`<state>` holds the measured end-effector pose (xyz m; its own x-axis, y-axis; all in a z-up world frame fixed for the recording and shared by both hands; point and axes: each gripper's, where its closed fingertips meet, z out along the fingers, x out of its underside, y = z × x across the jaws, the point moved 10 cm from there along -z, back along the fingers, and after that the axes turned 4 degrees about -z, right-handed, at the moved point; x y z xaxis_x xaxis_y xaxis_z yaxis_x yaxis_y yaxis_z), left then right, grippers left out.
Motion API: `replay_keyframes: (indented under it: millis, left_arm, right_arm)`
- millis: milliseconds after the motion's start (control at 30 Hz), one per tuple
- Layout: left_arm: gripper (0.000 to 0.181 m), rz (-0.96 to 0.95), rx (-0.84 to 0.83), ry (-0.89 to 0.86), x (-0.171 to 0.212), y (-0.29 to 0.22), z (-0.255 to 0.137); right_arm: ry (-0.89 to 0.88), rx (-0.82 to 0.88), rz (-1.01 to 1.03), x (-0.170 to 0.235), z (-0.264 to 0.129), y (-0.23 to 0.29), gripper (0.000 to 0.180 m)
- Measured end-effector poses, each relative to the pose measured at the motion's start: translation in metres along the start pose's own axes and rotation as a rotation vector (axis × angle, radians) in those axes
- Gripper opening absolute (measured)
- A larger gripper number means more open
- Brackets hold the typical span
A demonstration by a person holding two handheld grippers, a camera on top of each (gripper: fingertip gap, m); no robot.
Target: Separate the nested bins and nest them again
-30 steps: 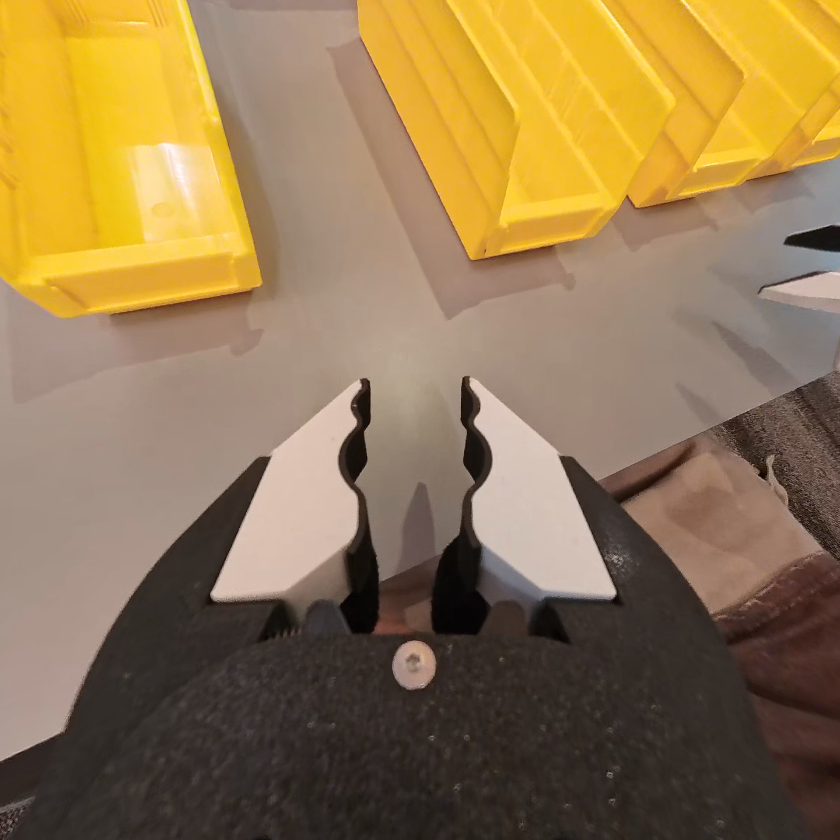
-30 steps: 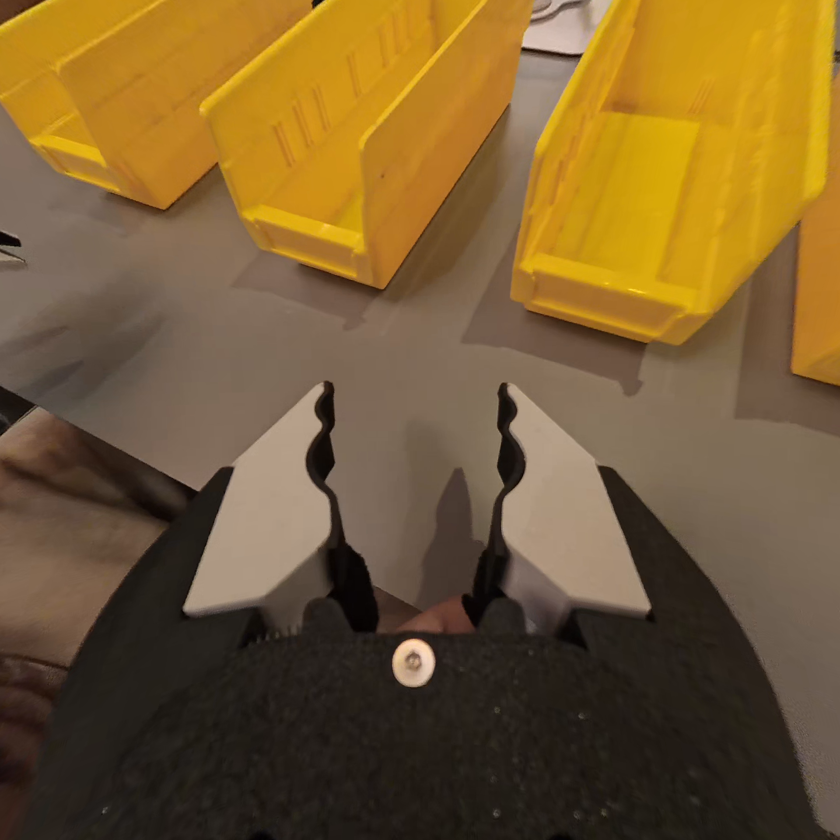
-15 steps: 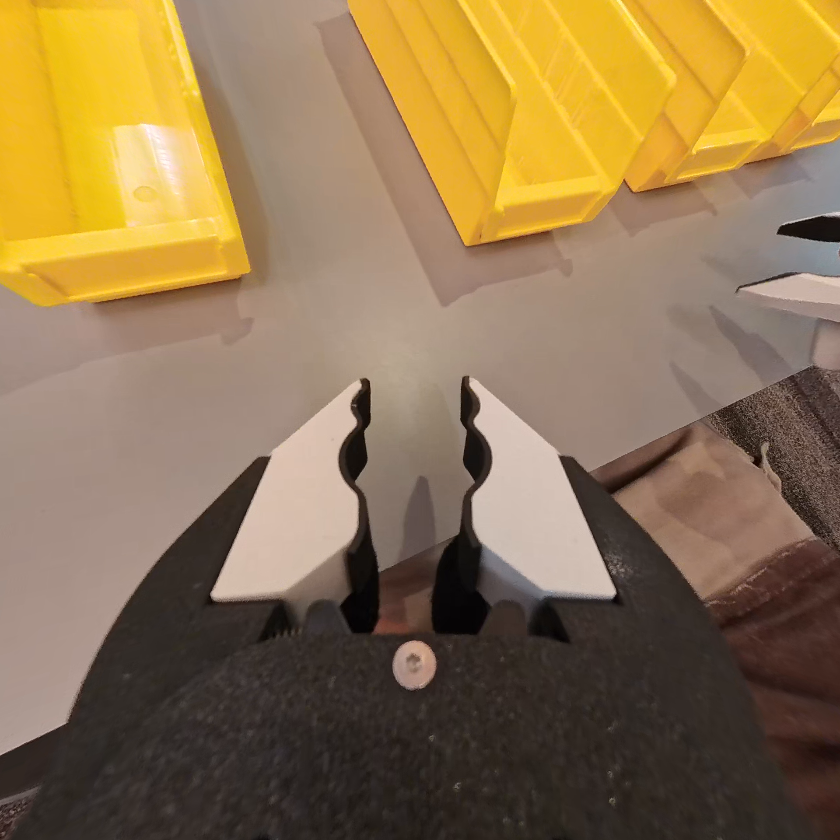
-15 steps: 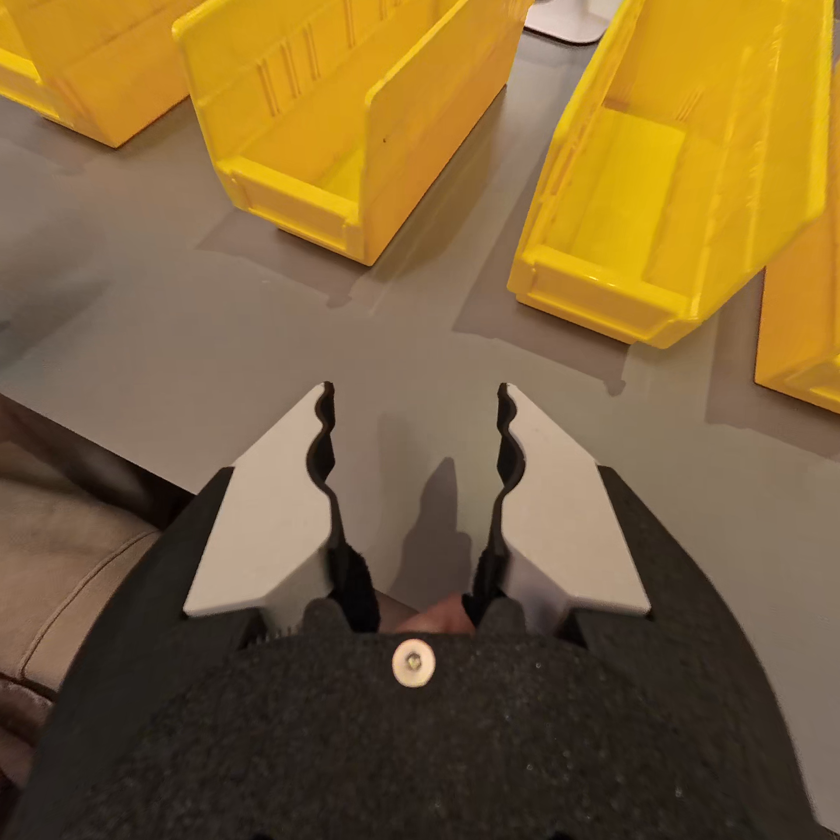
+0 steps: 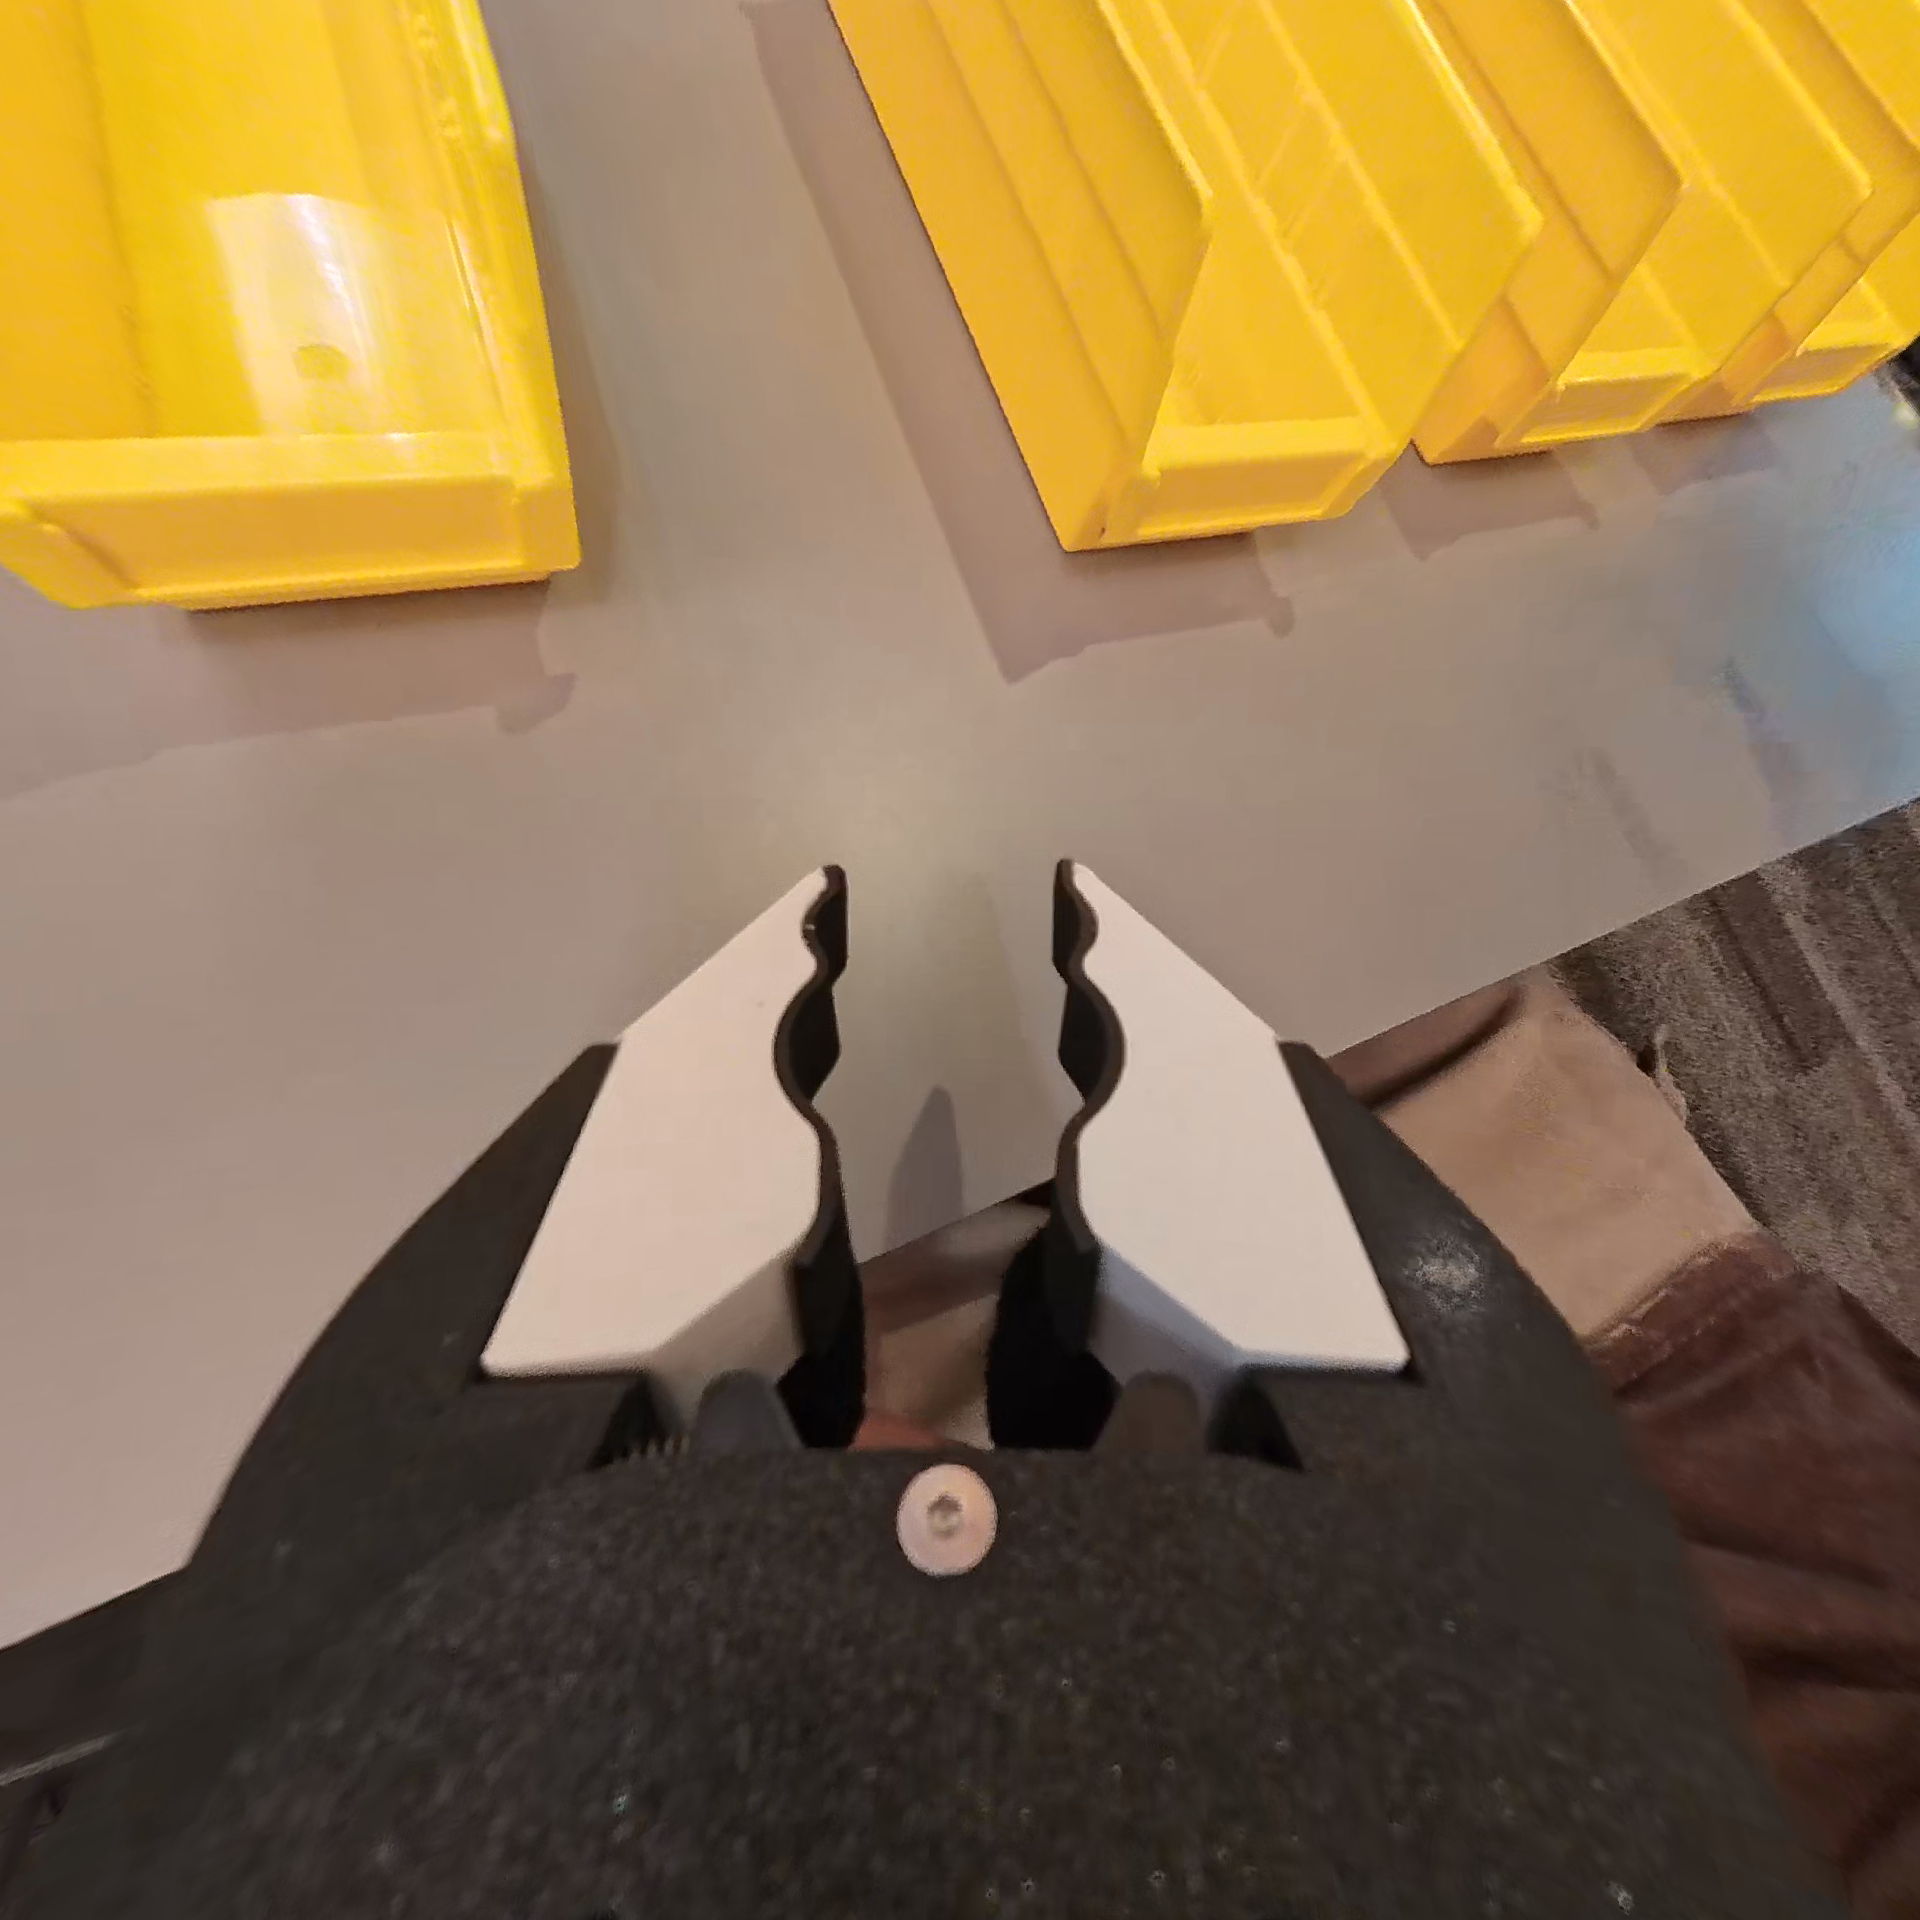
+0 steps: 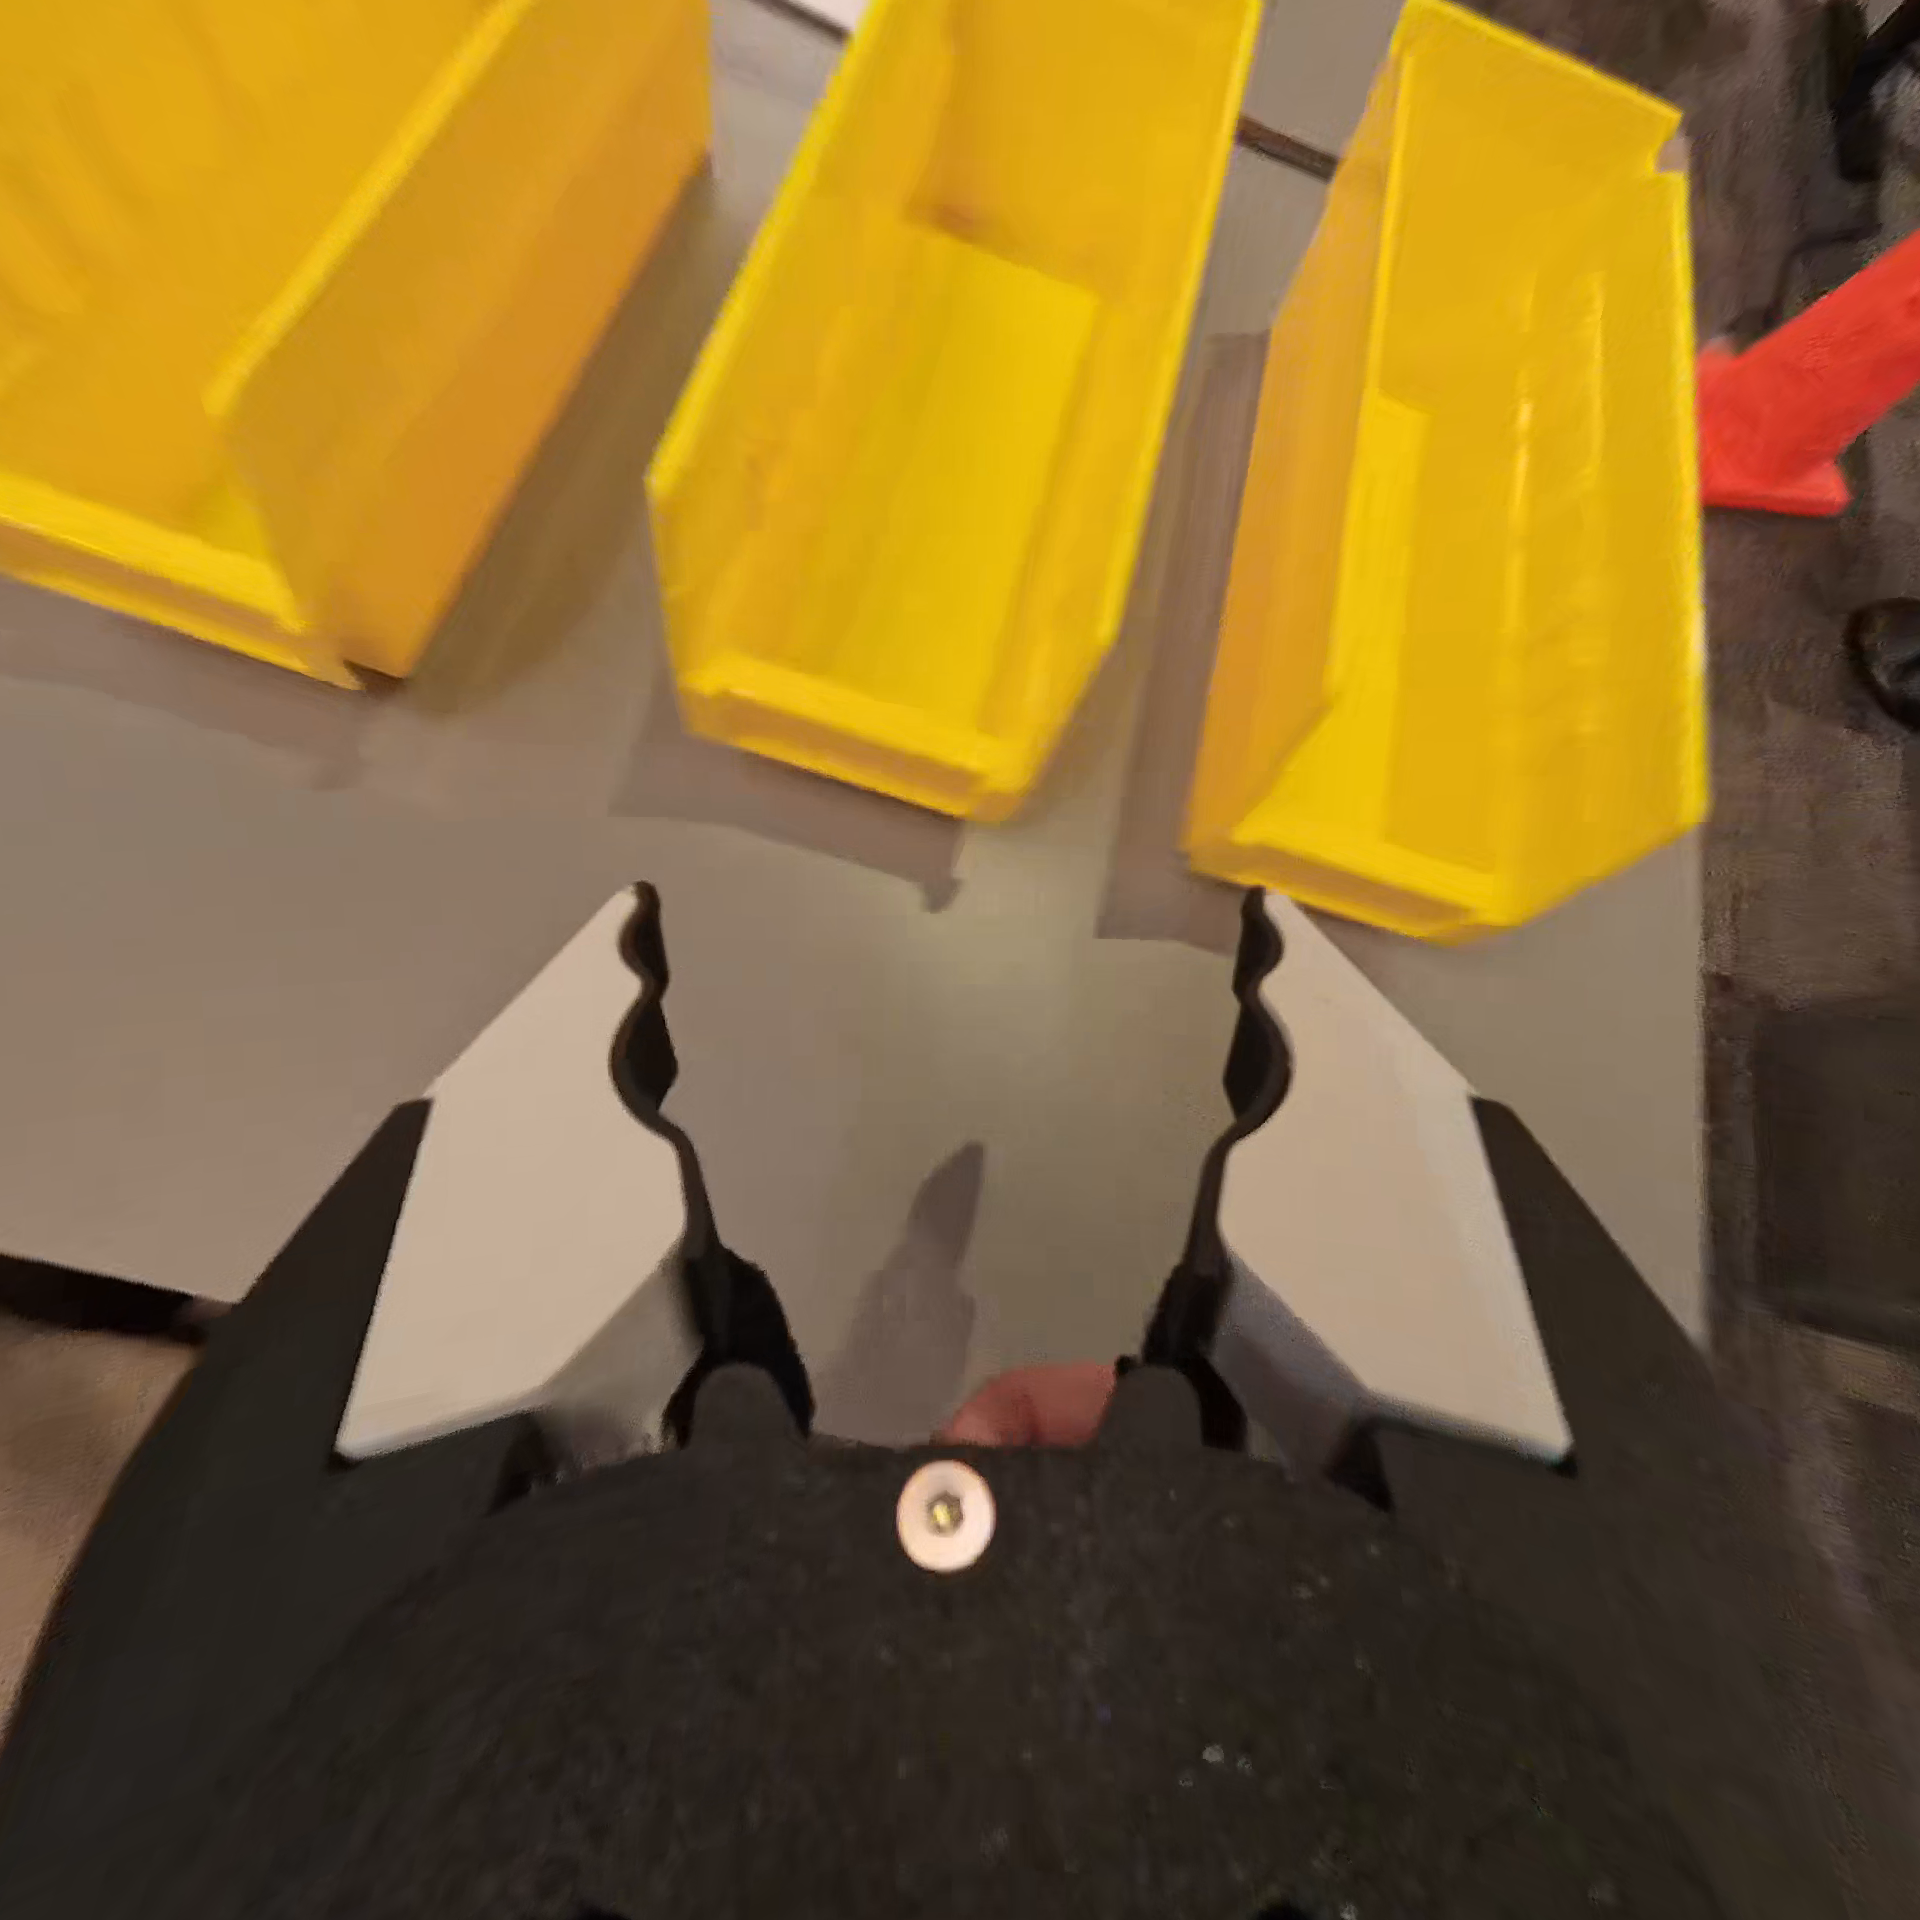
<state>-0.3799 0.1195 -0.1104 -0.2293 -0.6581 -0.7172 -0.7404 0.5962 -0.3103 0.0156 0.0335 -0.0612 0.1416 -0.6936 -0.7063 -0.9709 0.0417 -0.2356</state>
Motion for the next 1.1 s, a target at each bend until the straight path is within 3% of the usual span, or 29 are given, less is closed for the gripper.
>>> replay_keyframes:
  millis: [67,167,333,500,667,833,967,1100]
  left_arm:
    - [0.038,-0.017,0.035,0.022,0.001,-0.002,0.004]
    - [0.038,-0.029,0.075,0.041,0.002,-0.006,0.007]
    - [0.038,-0.012,0.094,0.048,0.003,-0.010,0.007]
    - [0.038,-0.046,0.122,0.062,0.004,-0.007,0.006]
    - [0.038,-0.061,0.125,0.064,0.004,-0.003,0.005]
    - [0.038,-0.069,0.134,0.068,0.004,-0.002,0.006]
    - [0.038,-0.066,0.140,0.064,0.003,-0.003,0.005]
    - [0.038,-0.049,0.140,0.061,0.002,-0.007,0.006]
  right_arm:
    - [0.072,0.000,-0.035,-0.017,0.003,-0.033,0.106]
    - [0.077,0.137,0.008,-0.051,0.019,-0.091,0.104]
    - [0.327,-0.055,0.181,-0.095,0.094,-0.159,0.130]
    - [0.523,-0.100,0.266,-0.124,0.159,-0.187,0.138]
    - [0.779,-0.077,0.168,-0.100,0.199,-0.170,0.136]
    - [0.764,-0.057,0.251,-0.103,0.193,-0.175,0.104]
    - [0.722,-0.041,0.307,-0.117,0.163,-0.187,0.098]
    - [0.685,0.020,0.257,-0.157,0.118,-0.189,0.097]
